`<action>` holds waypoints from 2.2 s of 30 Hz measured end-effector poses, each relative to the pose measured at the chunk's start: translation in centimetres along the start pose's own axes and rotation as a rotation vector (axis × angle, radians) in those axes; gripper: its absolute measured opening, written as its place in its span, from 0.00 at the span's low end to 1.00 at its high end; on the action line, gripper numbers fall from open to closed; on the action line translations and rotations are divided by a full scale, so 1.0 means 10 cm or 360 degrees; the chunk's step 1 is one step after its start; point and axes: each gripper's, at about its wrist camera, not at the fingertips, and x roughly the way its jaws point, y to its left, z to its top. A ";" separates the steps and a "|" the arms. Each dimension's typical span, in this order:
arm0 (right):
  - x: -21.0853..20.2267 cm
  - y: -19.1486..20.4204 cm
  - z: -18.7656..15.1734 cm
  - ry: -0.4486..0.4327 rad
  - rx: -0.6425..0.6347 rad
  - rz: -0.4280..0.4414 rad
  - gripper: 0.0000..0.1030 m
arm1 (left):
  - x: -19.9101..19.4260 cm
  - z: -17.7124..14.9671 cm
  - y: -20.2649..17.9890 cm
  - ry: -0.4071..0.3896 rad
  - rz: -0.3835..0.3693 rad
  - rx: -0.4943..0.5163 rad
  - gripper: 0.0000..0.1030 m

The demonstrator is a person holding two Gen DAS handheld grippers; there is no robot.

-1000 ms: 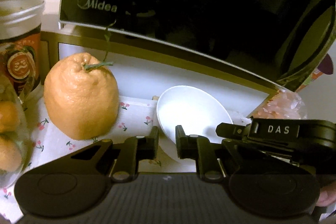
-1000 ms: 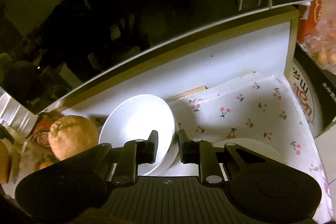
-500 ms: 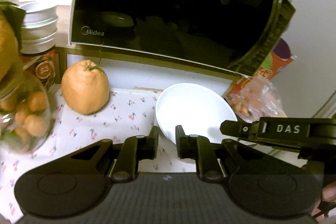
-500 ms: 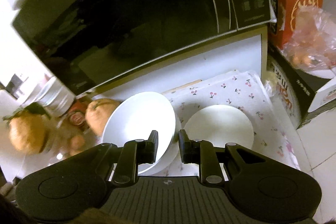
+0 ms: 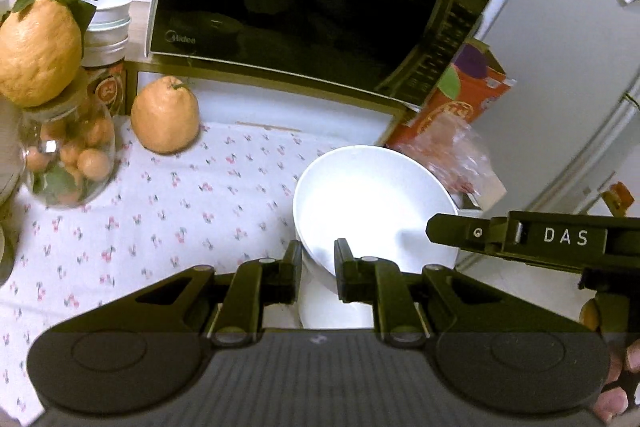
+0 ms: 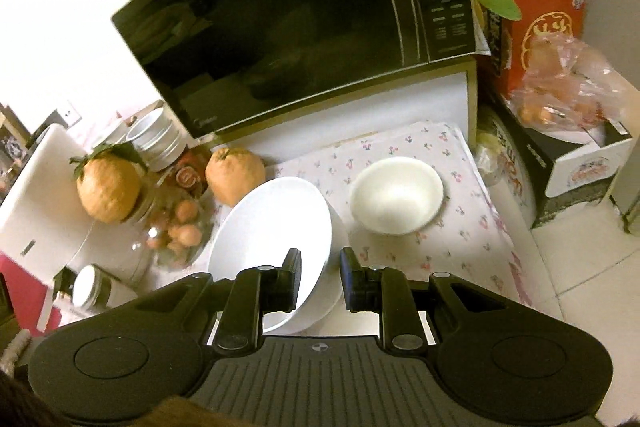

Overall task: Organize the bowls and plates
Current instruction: 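Carry the white bowl with both tools toward the plate stack, then lower the white bowl beside the plate stack and open both tools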

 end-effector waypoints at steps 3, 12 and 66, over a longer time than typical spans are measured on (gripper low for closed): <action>-0.20 0.00 -0.11 -0.0004 -0.0001 -0.0017 0.20 | -0.16 -0.09 -0.09 0.0016 -0.0023 0.0029 0.15; -0.78 0.02 -0.36 -0.0061 -0.0029 -0.0049 0.20 | -0.57 -0.32 -0.32 0.0061 -0.0093 0.0067 0.15; 0.02 -0.90 -1.45 0.0326 0.0058 -0.0107 0.23 | 0.23 -1.43 -0.40 0.0380 0.0037 0.0180 0.16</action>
